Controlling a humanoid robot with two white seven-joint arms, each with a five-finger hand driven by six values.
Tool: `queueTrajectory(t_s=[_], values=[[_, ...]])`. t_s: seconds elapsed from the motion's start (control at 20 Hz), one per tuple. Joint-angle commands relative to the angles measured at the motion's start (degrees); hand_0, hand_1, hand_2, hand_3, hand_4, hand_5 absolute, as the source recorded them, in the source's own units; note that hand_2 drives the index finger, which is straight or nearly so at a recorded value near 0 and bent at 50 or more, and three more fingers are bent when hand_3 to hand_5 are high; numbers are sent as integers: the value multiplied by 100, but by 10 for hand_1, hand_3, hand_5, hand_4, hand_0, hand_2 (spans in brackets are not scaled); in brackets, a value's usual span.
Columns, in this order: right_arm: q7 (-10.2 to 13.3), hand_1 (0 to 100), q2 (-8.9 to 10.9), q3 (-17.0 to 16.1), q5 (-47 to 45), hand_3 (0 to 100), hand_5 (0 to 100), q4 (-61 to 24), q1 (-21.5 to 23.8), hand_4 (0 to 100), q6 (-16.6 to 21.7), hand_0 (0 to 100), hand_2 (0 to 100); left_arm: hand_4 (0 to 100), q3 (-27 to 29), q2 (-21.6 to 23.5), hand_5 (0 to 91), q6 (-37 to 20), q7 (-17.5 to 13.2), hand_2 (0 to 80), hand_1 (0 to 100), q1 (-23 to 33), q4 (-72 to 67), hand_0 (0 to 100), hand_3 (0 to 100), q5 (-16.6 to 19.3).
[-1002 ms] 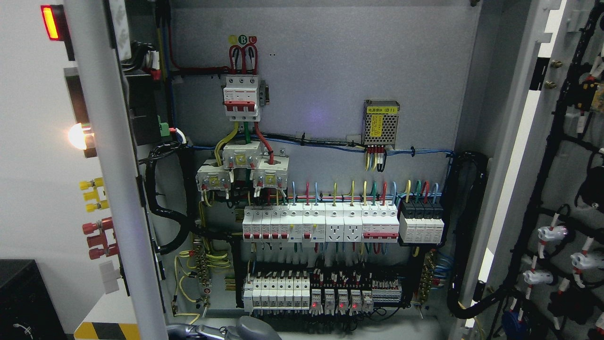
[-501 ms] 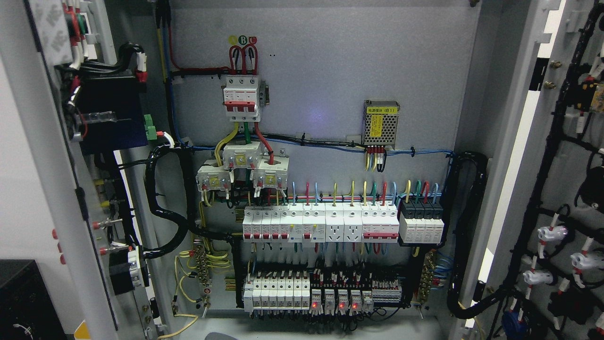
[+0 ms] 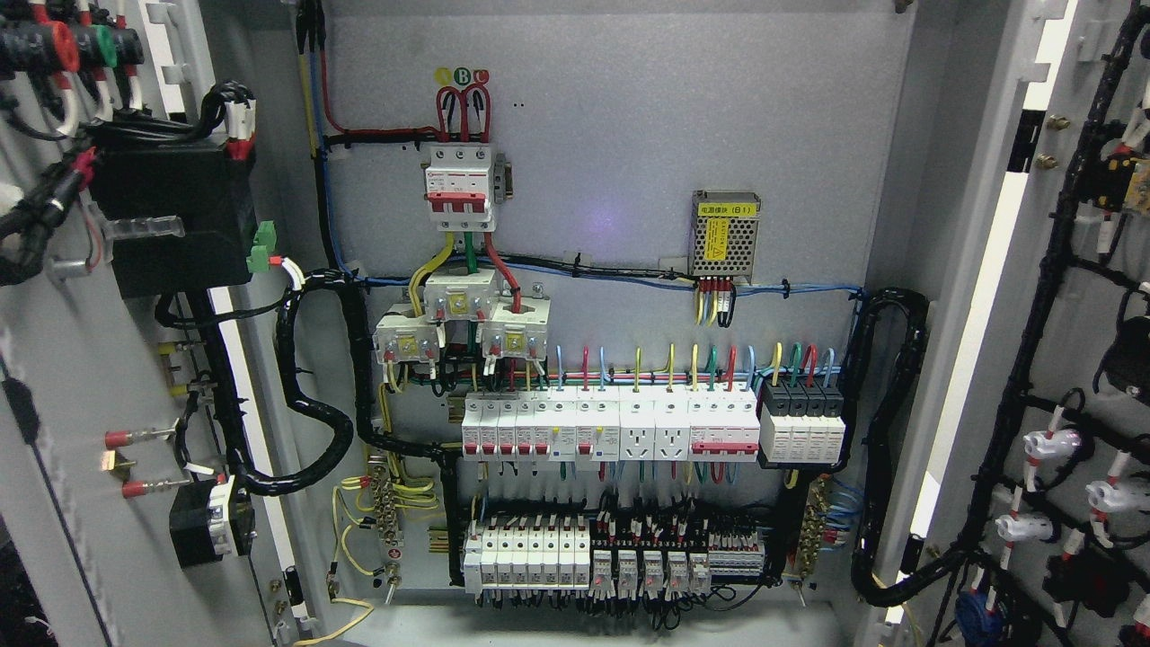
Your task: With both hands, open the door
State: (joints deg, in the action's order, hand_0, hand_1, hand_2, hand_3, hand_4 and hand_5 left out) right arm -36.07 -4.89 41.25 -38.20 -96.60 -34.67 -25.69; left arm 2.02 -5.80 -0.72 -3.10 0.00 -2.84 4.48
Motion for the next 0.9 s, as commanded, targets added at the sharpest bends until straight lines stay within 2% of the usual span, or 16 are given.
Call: queueTrajectory(t_s=[0.0, 0.25, 0.4, 0.6, 0.75, 0.85], values=[[3, 0, -302, 208, 14, 0, 0, 326, -215, 0, -15, 0, 0, 0, 0, 0, 0, -7, 2, 0, 0, 114, 3, 0, 0, 0], [3, 0, -302, 366, 23, 0, 0, 317, -224, 0, -15, 0, 0, 0, 0, 0, 0, 2, 2, 0, 0, 123, -6, 0, 0, 0], [3, 0, -223, 200, 23, 0, 0, 361, -181, 0, -15, 0, 0, 0, 0, 0, 0, 1, 2, 0, 0, 123, -6, 0, 0, 0], [3, 0, 14, -634, 14, 0, 0, 370, 118, 0, 11, 0, 0, 0, 0, 0, 0, 2, 2, 0, 0, 123, 3, 0, 0, 0], [3, 0, 496, -1232, 5, 0, 0, 352, 486, 0, 55, 0, 0, 0, 0, 0, 0, 2, 2, 0, 0, 123, -6, 0, 0, 0], [3, 0, 717, -1723, 5, 0, 0, 309, 794, 0, 81, 0, 0, 0, 0, 0, 0, 1, 2, 0, 0, 123, 3, 0, 0, 0]])
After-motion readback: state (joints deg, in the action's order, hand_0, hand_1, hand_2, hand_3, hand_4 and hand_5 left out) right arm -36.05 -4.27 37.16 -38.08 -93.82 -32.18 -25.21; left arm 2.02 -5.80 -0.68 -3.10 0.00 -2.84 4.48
